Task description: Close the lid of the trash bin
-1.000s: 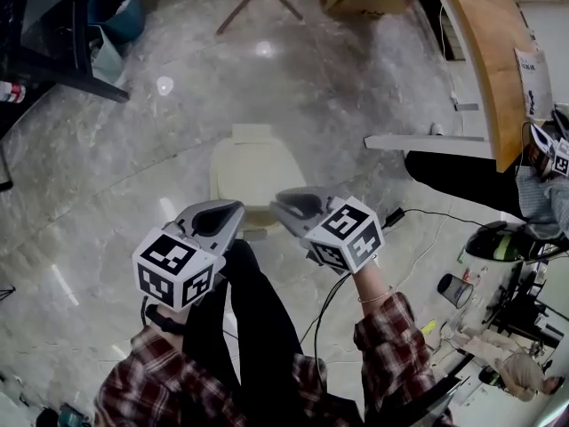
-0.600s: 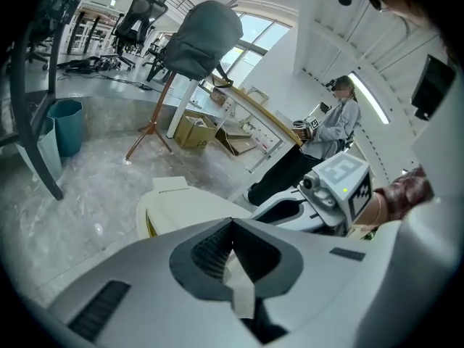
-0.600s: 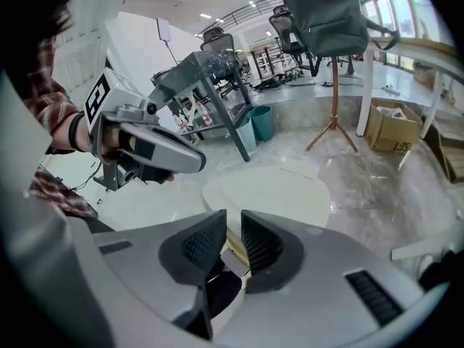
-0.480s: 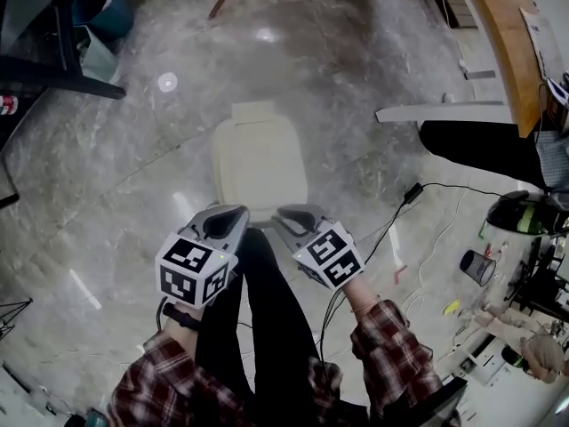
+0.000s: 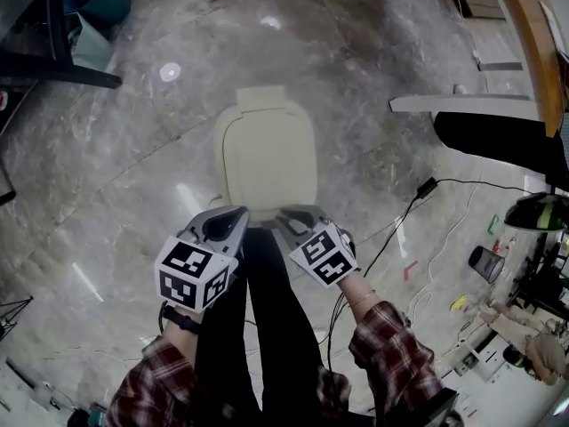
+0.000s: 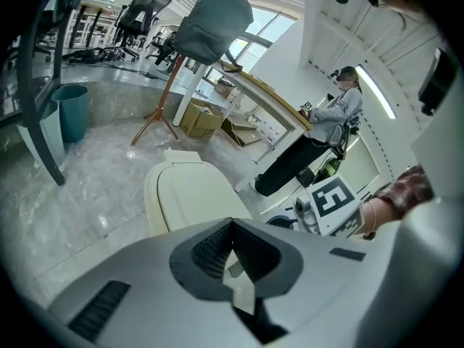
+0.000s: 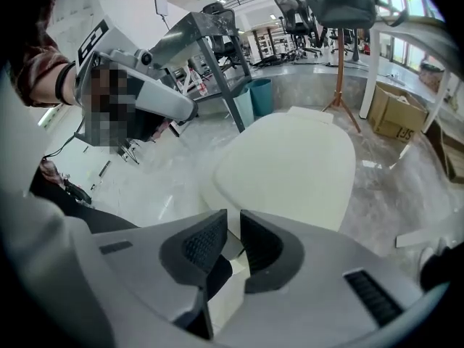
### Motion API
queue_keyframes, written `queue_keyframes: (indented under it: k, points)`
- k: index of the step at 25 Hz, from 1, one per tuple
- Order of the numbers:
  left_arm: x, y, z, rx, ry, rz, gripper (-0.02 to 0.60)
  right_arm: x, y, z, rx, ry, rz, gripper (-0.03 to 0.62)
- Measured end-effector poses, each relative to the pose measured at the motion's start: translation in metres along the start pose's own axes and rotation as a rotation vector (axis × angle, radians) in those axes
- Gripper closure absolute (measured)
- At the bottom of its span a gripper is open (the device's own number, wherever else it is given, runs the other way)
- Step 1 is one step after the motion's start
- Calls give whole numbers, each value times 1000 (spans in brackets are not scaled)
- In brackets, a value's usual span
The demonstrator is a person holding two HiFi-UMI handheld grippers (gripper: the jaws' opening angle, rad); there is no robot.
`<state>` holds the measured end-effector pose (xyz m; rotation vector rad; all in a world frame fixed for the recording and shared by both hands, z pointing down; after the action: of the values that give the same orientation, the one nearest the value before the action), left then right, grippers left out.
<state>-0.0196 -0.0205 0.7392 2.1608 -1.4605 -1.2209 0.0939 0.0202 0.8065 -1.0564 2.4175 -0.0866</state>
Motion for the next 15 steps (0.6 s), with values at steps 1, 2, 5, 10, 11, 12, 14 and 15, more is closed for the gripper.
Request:
queue_keyframes:
  k: [1,2,5,10,11,12,14,15]
  points:
    - [-2,3,-1,3,-2,1,571,-1,-1,-4,1,1,4,525]
    - [-3,5,-1,6,-4,3,571,-3,-3,-7,0,0,9,525]
    - [-7,7,-1,9,-12,13,572,-5,-4,-9,-17,-9,28,540]
    - [-6,9,4,19,-31,27,571,-3,-6,-12,-29,-7,19,554]
    - [-6,8,4,21,-35,30,571,-3,-6,-12,-30,-3,16,556]
    - [-6,8,4,22,-38,32,571,-3,-6,-13,-31,0,13,559]
    - [-6,8,4,22,-39,34,571,-4,-7,-15,-34,8,10,563]
    - [-6,8,4,22,-40,34,572,-5,-8,-17,-35,13,9,563]
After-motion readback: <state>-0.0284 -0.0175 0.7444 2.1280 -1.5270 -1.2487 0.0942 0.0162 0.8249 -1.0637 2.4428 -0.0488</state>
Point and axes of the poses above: the fingertips, and each gripper's own axes: z backward along the fingers, y to its left, x out of its top, the point moved 4 cm from there along z, backward along the fingers, and after that the axes turned 3 degrees about -x, right-handed, at the moved point
